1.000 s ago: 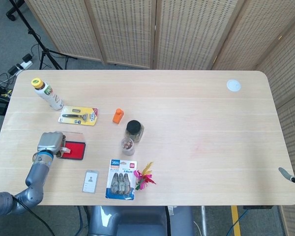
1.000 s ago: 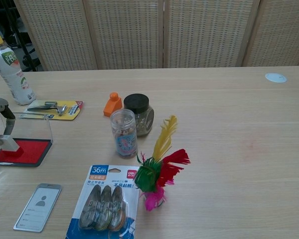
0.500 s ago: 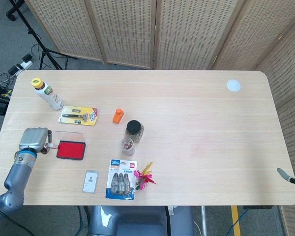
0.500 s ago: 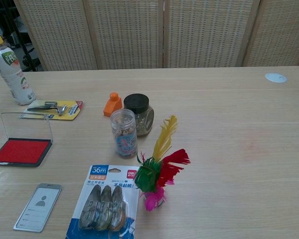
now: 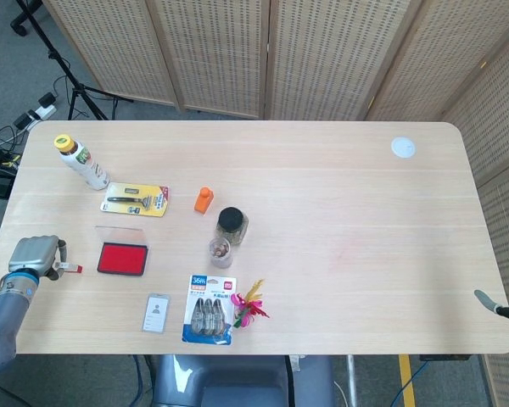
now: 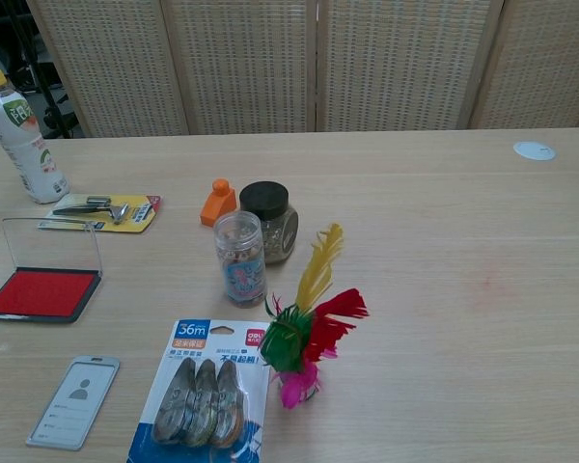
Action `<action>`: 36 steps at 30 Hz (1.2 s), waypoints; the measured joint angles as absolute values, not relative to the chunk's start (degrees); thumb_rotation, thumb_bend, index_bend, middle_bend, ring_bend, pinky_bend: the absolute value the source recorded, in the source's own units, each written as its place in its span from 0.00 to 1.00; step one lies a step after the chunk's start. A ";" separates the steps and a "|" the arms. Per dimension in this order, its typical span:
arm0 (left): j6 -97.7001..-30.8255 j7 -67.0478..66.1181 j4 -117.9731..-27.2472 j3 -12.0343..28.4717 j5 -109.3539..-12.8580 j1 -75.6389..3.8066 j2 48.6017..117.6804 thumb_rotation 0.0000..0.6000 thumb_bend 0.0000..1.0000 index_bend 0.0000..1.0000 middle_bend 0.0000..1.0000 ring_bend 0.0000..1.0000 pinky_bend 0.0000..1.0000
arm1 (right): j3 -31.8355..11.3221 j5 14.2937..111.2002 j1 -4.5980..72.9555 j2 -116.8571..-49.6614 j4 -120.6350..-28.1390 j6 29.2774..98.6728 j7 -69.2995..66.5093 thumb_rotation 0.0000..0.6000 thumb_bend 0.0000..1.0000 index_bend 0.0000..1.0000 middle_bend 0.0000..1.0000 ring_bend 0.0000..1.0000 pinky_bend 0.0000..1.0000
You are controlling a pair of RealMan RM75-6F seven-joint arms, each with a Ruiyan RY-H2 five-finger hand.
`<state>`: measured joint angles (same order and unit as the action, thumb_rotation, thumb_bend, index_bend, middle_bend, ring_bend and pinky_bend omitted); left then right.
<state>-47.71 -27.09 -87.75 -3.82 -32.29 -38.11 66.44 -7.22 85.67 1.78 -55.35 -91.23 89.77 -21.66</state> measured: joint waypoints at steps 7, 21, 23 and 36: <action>-46.36 -25.34 -84.94 -3.98 -33.70 -37.11 68.04 1.00 0.34 0.60 1.00 0.94 0.90 | -7.19 85.72 1.85 -55.40 -91.34 89.72 -21.42 1.00 0.00 0.00 0.00 0.00 0.00; -46.35 -25.80 -82.88 -3.88 -33.87 -36.89 70.51 1.00 0.33 0.59 1.00 0.94 0.90 | -7.27 85.53 1.87 -55.19 -91.43 89.63 -21.87 1.00 0.00 0.00 0.00 0.00 0.00; -46.22 -26.41 -82.84 -3.95 -33.33 -37.11 70.68 1.00 0.33 0.56 1.00 0.94 0.90 | -7.29 85.52 1.85 -55.15 -91.46 89.69 -21.92 1.00 0.00 0.00 0.00 0.00 0.00; -46.07 -28.22 -83.11 -4.45 -31.68 -37.78 71.03 1.00 0.33 0.46 1.00 0.94 0.90 | -7.37 85.44 1.84 -55.08 -91.46 89.76 -22.19 1.00 0.00 0.00 0.00 0.00 0.00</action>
<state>-46.07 -28.22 -83.11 -4.45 -31.68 -37.78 71.03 -7.37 85.44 1.84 -55.08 -91.46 89.76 -22.19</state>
